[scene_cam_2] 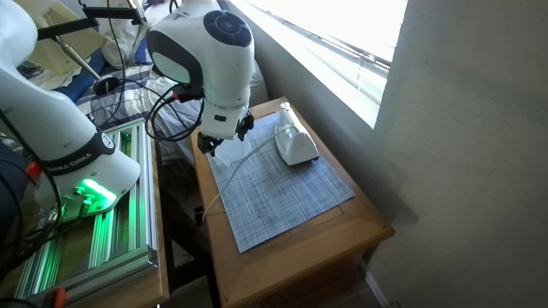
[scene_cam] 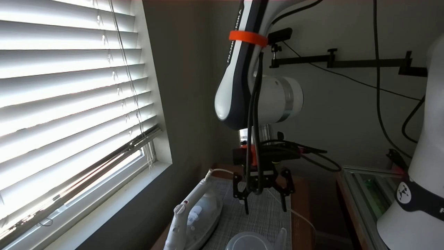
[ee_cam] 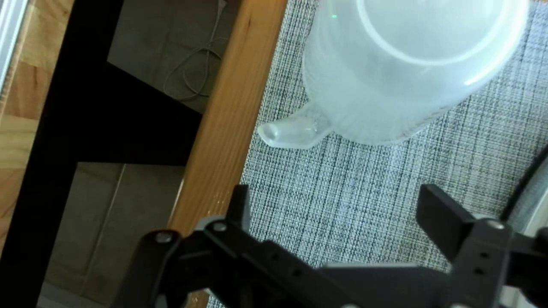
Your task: Pick up the clear measuring cup and place it the right side up on the blue mat
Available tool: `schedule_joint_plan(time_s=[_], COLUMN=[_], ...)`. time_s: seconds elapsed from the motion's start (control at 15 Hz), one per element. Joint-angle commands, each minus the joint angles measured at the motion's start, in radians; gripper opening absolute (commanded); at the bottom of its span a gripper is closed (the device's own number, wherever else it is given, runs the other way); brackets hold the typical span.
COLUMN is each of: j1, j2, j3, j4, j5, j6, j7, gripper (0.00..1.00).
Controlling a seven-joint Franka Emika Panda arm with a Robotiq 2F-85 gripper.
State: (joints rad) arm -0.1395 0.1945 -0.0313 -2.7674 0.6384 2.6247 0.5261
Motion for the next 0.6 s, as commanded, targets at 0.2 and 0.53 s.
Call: schedule_joint_plan(time_s=[0.2, 0.53], j1=[-0.007, -0.006], j2=[0.064, 0.126], j3=[-0.01, -0.008], j4=[0.027, 0.043], j5=[0.125, 0.236], j6=[-0.068, -0.069], j7=[-0.106, -0.199], gripper=[0.83, 1.0])
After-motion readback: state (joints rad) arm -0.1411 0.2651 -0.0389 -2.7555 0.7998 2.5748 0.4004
